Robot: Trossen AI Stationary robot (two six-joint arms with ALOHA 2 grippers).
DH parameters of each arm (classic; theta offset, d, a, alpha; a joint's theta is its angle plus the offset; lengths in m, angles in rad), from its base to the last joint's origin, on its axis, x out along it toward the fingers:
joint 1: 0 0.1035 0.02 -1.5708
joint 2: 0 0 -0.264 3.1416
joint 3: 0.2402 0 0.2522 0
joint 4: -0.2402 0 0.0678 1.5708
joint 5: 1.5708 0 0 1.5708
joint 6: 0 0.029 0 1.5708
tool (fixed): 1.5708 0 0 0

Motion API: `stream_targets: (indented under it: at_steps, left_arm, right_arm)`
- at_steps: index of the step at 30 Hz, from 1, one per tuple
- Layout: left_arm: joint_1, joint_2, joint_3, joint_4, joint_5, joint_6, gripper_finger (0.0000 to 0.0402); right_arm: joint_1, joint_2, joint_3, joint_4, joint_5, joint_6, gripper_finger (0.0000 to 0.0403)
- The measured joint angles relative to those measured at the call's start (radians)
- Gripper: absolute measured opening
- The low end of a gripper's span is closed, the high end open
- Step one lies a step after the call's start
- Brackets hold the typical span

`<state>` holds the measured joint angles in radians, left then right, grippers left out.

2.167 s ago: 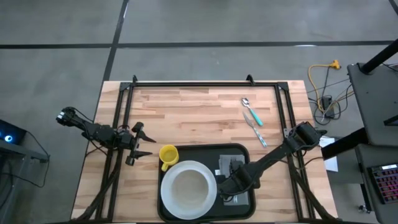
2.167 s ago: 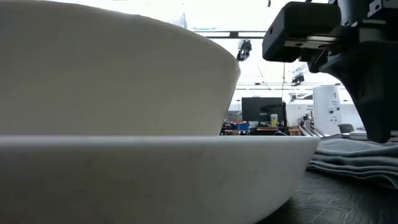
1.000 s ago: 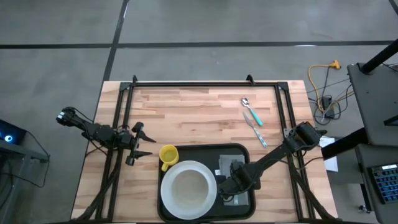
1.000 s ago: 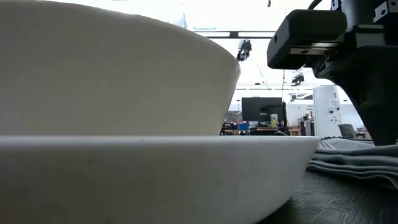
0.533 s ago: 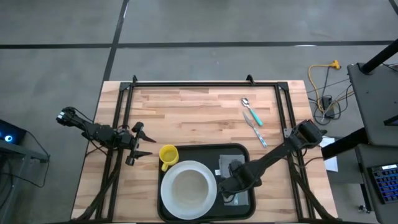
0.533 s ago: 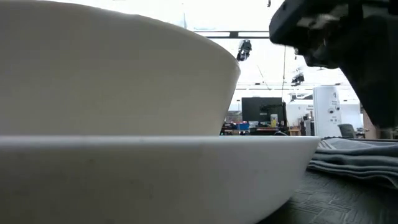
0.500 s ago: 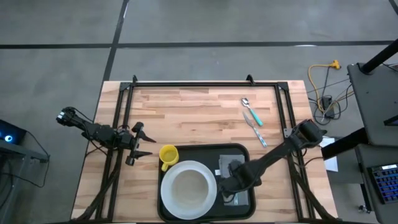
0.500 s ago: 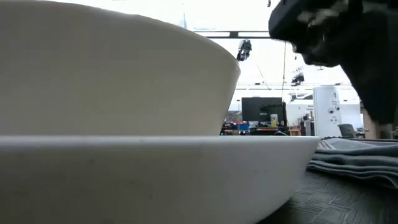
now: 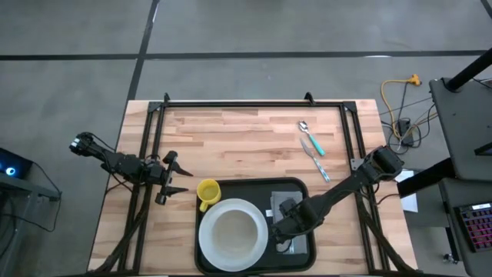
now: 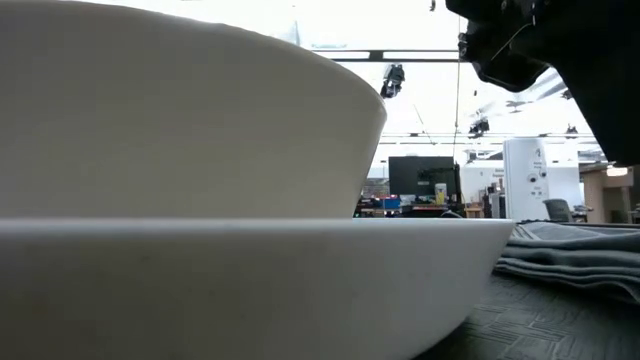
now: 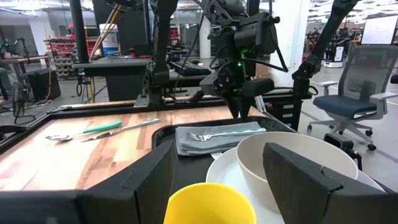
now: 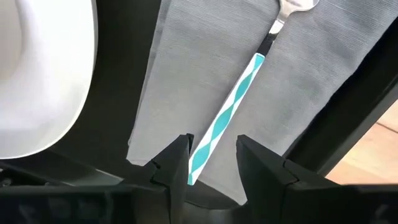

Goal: Set up tray
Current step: Put the green spoon to the left of the white fork on the gray napkin on the black serving tray

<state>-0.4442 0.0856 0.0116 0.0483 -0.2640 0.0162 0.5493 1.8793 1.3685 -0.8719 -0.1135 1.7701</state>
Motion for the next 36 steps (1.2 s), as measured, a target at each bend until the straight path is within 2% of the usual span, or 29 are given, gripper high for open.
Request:
stream_targets:
  at_steps: [17, 28, 36]
  left_arm:
    - [0.0, 0.0, 0.0, 0.0, 0.0, 0.0, 0.0224]
    - [0.0, 0.0, 0.0, 0.0, 0.0, 0.0, 0.0224]
    - [0.0, 0.0, 0.0, 0.0, 0.0, 0.0, 0.0224]
  right_arm:
    - [-0.07, -0.001, 0.0, -0.014, 0.008, -0.076, 0.0128]
    - [-0.23, -0.004, 0.0, -0.044, -0.025, -0.236, 0.0116]
    - [-0.354, -0.009, 0.0, -0.107, -0.029, -0.303, 0.0122]
